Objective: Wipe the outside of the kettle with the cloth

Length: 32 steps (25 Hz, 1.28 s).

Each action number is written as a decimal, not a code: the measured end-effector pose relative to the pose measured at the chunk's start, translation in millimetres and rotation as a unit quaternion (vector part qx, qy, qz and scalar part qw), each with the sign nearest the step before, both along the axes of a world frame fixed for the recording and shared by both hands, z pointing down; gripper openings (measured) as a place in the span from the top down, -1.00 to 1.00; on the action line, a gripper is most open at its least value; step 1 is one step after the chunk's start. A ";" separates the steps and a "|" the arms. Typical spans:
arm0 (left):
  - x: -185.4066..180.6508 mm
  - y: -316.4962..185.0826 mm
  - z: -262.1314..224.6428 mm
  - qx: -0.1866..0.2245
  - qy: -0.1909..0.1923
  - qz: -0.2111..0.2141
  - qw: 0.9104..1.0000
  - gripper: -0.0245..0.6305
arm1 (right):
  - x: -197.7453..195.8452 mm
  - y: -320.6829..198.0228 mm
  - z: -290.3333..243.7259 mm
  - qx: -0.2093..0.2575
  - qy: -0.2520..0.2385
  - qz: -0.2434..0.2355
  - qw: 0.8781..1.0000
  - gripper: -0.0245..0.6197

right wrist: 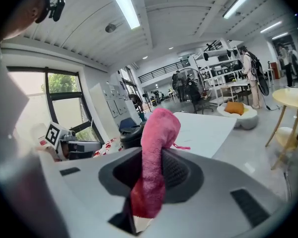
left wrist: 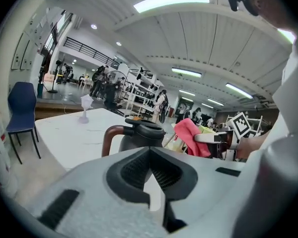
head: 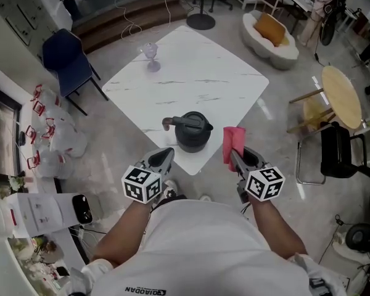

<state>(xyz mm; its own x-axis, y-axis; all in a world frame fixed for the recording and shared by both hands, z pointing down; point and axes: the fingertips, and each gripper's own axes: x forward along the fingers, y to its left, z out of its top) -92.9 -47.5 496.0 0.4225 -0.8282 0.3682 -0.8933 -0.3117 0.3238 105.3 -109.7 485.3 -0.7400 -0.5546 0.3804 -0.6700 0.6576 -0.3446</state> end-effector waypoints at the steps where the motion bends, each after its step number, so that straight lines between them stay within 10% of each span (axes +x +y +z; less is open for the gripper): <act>1: 0.8 1.8 -1.2 0.001 -0.005 -0.004 1.000 0.92 | 1.1 3.2 0.7 0.000 -0.001 -0.003 1.000 0.60; 32: 30.6 42.5 -20.6 0.036 -0.061 -0.011 0.997 0.92 | 15.0 43.6 9.2 0.009 -0.013 -0.034 0.999 0.60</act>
<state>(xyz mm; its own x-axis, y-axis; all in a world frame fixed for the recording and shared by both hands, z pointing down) -62.3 -5.0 475.4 0.3599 -0.8631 0.3542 -0.9314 -0.3106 0.1895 120.3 -66.1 494.6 -0.7855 -0.5091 0.3520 -0.6148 0.7072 -0.3492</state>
